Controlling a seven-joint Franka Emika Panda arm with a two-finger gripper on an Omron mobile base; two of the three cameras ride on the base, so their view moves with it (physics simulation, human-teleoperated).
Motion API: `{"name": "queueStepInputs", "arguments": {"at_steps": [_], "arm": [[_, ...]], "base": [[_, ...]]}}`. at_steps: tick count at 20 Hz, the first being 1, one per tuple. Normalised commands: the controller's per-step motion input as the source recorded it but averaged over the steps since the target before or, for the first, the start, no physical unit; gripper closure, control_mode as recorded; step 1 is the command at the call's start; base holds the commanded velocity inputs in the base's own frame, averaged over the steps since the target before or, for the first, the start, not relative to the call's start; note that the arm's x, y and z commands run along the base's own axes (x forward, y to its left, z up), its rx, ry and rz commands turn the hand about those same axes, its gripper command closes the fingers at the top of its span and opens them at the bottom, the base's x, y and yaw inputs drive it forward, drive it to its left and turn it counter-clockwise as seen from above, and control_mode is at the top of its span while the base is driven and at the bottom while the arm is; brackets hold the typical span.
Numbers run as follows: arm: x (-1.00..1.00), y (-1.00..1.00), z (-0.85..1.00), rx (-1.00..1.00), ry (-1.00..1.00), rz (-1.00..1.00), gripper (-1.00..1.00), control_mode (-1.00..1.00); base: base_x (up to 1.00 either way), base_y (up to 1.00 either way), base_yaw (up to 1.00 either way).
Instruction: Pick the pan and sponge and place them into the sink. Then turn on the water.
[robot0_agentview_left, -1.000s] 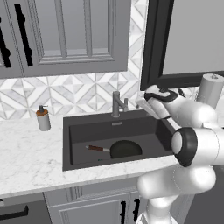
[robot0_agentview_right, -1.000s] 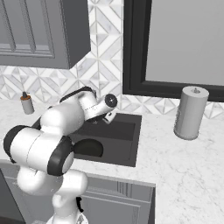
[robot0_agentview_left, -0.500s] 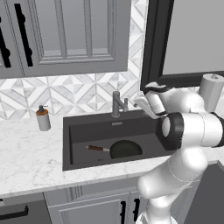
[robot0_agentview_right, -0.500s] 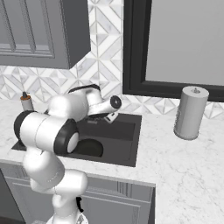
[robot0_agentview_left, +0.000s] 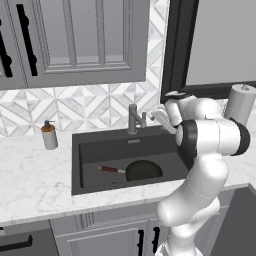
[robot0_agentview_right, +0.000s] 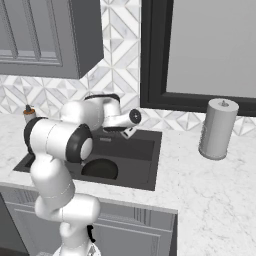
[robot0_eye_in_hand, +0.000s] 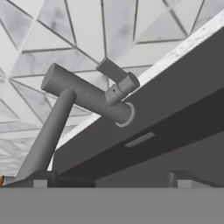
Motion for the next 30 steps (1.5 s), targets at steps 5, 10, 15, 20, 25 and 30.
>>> {"name": "queueStepInputs", "arguments": {"at_steps": [5, 10, 15, 20, 25, 30], "arm": [[0.28, 0.03, -0.12, 0.00, 0.00, 0.00, -1.00, -1.00], [0.25, 0.11, -0.20, 0.00, 0.00, 0.00, -1.00, -1.00], [0.31, 0.06, -0.15, 0.00, 0.00, 0.00, -1.00, -1.00], [0.36, 0.00, -0.08, 0.02, 0.00, 0.00, -1.00, -1.00], [0.33, 0.01, -0.11, 0.01, 0.00, 0.00, -1.00, -1.00], [0.33, 0.00, -0.12, 0.00, 0.00, 0.00, -1.00, -1.00]], "base": [[0.00, 0.00, 0.00], [0.00, 0.00, 0.00], [0.00, 0.00, 0.00], [0.00, 0.00, 0.00], [0.00, 0.00, 0.00], [0.00, 0.00, 0.00]]}}
